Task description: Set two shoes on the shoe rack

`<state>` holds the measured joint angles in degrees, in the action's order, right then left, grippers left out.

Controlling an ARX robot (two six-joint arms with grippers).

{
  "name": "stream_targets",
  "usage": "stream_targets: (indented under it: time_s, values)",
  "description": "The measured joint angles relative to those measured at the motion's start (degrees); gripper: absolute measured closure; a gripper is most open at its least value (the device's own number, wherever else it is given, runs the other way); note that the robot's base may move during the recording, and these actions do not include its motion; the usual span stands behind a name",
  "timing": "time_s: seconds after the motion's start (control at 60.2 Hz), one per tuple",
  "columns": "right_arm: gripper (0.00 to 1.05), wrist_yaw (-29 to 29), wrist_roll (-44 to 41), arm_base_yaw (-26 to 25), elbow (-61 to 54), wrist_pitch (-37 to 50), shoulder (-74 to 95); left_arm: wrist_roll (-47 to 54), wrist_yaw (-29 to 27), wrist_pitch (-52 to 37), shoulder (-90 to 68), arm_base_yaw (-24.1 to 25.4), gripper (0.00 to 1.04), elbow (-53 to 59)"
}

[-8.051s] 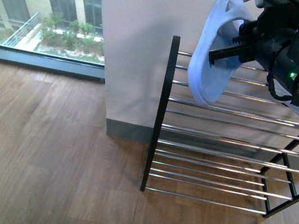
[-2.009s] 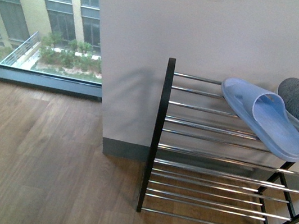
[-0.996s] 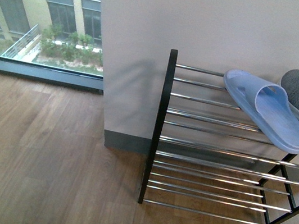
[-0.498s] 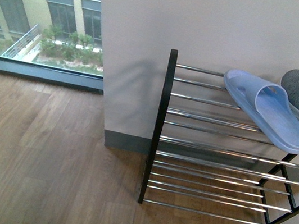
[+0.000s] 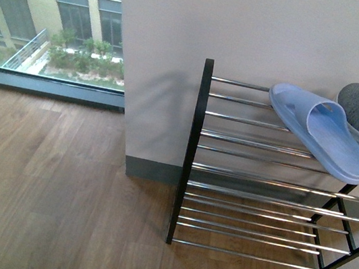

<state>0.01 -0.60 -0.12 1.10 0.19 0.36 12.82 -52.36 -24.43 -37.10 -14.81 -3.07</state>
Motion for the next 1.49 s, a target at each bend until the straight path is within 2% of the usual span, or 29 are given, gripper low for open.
stream_targets:
  time_s: [0.1,0.266,0.332,0.598,0.647,0.73,0.797,0.847,0.979,1.062,1.195,1.494]
  values:
    - [1.02,0.0,0.0,0.0,0.0,0.0,0.0,0.0,0.0,0.0,0.0,0.0,1.03,0.0]
    - [0.76,0.0,0.0,0.0,0.0,0.0,0.0,0.0,0.0,0.0,0.0,0.0,1.03,0.0]
    - [0.6,0.0,0.0,0.0,0.0,0.0,0.0,0.0,0.0,0.0,0.0,0.0,1.03,0.0]
    - [0.2,-0.2,0.0,0.0,0.0,0.0,0.0,0.0,-0.1,0.0,0.0,0.0,1.03,0.0]
    - [0.08,-0.2,0.0,0.0,0.0,0.0,-0.1,0.0,-0.2,0.0,0.0,0.0,1.03,0.0]
    - [0.09,0.0,0.0,0.0,0.0,0.0,-0.1,-0.8,0.8,0.7,0.2,0.0,1.03,-0.1]
    - [0.09,0.4,0.2,0.0,0.0,-0.1,-0.1,-11.7,8.5,12.2,0.2,-1.4,1.03,-3.9]
    - [0.09,0.3,0.2,0.0,0.0,-0.1,-0.1,-21.5,13.6,16.0,-2.1,-2.7,1.03,-7.1]
    - [0.09,0.2,0.2,0.0,0.0,-0.1,-0.1,-39.3,23.5,12.9,-14.2,-1.7,1.03,-15.3]
    - [0.09,0.2,0.2,0.1,0.0,-0.2,-0.1,-43.8,30.6,12.0,-23.2,-0.7,1.03,-21.8]
    - [0.09,0.2,0.2,0.1,0.0,-0.2,-0.1,-45.7,39.2,13.8,-39.6,0.4,1.03,-32.3]
    - [0.09,0.2,0.2,0.1,0.0,-0.2,-0.1,-37.7,45.1,24.0,-65.5,1.0,1.03,-53.4]
